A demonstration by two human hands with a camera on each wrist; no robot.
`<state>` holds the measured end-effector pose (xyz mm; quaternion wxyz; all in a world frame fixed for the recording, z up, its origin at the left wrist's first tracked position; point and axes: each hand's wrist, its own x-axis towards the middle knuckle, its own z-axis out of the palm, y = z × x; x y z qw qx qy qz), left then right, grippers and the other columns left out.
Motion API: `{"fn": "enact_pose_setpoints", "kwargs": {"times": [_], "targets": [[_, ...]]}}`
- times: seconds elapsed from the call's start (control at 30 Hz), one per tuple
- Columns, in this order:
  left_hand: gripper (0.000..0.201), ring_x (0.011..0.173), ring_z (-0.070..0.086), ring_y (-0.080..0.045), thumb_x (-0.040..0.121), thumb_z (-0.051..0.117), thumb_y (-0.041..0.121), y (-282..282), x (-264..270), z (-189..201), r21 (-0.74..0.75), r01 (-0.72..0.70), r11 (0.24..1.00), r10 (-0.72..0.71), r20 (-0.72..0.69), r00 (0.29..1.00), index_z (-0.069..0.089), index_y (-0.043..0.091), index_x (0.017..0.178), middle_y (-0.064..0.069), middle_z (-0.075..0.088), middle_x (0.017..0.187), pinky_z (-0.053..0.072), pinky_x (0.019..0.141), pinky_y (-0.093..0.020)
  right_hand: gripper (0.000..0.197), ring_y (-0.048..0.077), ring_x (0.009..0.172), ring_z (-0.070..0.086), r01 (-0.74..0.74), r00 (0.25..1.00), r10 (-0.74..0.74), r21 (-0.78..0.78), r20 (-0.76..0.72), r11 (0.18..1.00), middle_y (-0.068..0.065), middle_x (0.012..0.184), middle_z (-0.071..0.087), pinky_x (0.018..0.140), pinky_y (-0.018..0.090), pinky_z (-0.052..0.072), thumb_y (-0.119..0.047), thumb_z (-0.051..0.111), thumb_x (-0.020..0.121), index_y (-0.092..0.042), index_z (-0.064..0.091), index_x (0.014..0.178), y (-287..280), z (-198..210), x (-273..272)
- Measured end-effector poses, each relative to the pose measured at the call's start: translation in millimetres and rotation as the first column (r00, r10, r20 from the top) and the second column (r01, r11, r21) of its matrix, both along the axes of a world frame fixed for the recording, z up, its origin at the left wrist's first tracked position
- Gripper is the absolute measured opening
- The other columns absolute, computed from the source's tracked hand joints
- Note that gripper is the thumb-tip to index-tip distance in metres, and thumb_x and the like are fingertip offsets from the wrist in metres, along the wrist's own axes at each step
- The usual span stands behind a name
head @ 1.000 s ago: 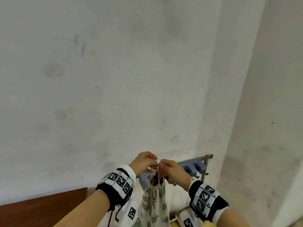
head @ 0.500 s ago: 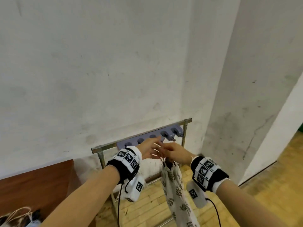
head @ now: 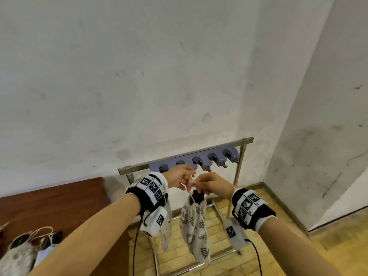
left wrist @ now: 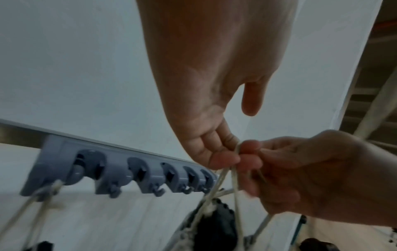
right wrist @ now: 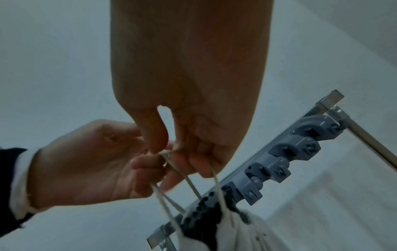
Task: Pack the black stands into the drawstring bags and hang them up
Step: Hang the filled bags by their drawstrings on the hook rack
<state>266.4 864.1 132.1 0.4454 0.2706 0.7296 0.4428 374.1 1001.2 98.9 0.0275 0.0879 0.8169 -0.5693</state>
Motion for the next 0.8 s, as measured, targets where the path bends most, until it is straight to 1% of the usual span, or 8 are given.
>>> {"fn": "enact_pose_setpoints", "kwargs": {"times": [0.13,0.23,0.37,0.47,0.53,0.63,0.7,0.8], "targets": [[0.02,0.061,0.06,-0.014,0.09,0.048,-0.009,-11,-30,-22,-0.049,-0.027,0.998,0.021,-0.126,0.992,0.047,0.005,0.105,-0.01,0.059,0.072,0.044,0.051,-0.021,0.031,0.012,0.05,0.047,-0.041,0.999,0.037,0.096,0.038,0.995,0.003,0.057,0.053,0.054,0.02,0.04,-0.007,0.049,0.098,-0.013,0.06,0.07,6,-21,-39],[0.025,0.058,0.062,-0.008,0.086,0.056,-0.009,-14,-49,-44,-0.089,-0.088,0.992,0.07,-0.186,0.98,0.046,0.006,0.103,-0.008,0.063,0.074,0.047,0.052,-0.021,0.033,0.012,0.05,0.049,-0.086,0.994,0.074,0.168,0.077,0.982,0.004,0.056,0.055,0.056,0.023,0.042,-0.008,0.046,0.099,-0.014,0.058,0.069,3,-42,-66],[0.033,0.062,0.061,-0.011,0.084,0.061,-0.007,-13,-72,-75,-0.081,-0.274,0.958,0.241,-0.286,0.927,0.038,0.008,0.102,-0.007,0.064,0.076,0.049,0.057,-0.028,0.028,0.014,0.049,0.045,-0.044,0.992,0.025,0.158,0.125,0.986,0.005,0.058,0.049,0.053,0.026,0.038,-0.006,0.042,0.1,-0.01,0.056,0.076,-1,-65,-100],[0.035,0.059,0.058,-0.013,0.084,0.059,-0.006,-9,-83,-93,-0.037,-0.393,0.919,0.357,-0.346,0.867,0.031,0.009,0.098,-0.011,0.066,0.076,0.048,0.053,-0.028,0.031,0.017,0.056,0.041,-0.043,0.988,0.008,0.219,0.157,0.975,0.004,0.064,0.048,0.057,0.029,0.034,-0.01,0.038,0.1,-0.02,0.05,0.073,-2,-76,-124],[0.034,0.062,0.06,-0.019,0.083,0.059,-0.004,-5,-87,-103,-0.014,-0.446,0.895,0.404,-0.398,0.823,0.031,0.011,0.096,-0.017,0.068,0.083,0.053,0.057,-0.035,0.03,0.017,0.06,0.042,-0.071,0.98,0.016,0.273,0.199,0.959,0.002,0.069,0.049,0.06,0.03,0.035,-0.012,0.037,0.099,-0.023,0.045,0.073,-2,-79,-134],[0.037,0.074,0.064,-0.024,0.082,0.062,-0.001,0,-97,-118,-0.051,-0.491,0.87,0.418,-0.452,0.788,0.039,0.004,0.11,-0.015,0.067,0.089,0.054,0.065,-0.033,0.021,0.022,0.076,0.052,-0.111,0.958,0.021,0.301,0.286,0.947,0.011,0.089,0.059,0.068,0.036,0.044,-0.011,0.036,0.098,-0.018,0.05,0.084,-3,-89,-150],[0.045,0.084,0.063,-0.025,0.084,0.059,0.002,4,-100,-127,-0.128,-0.488,0.863,0.365,-0.508,0.78,0.041,-0.001,0.125,-0.012,0.064,0.096,0.051,0.071,-0.03,0.018,0.023,0.083,0.054,-0.12,0.946,0.009,0.325,0.324,0.938,0.017,0.106,0.061,0.067,0.032,0.042,-0.009,0.036,0.098,-0.009,0.054,0.1,-2,-96,-155],[0.063,0.088,0.062,-0.03,0.09,0.05,0.002,15,-100,-138,-0.259,-0.419,0.87,0.201,-0.591,0.781,0.018,-0.002,0.144,-0.018,0.064,0.102,0.05,0.07,-0.037,0.021,0.028,0.093,0.057,-0.123,0.938,-0.016,0.376,0.347,0.919,0.019,0.113,0.061,0.067,0.029,0.038,-0.008,0.038,0.098,-0.001,0.055,0.11,0,-112,-159]]}}
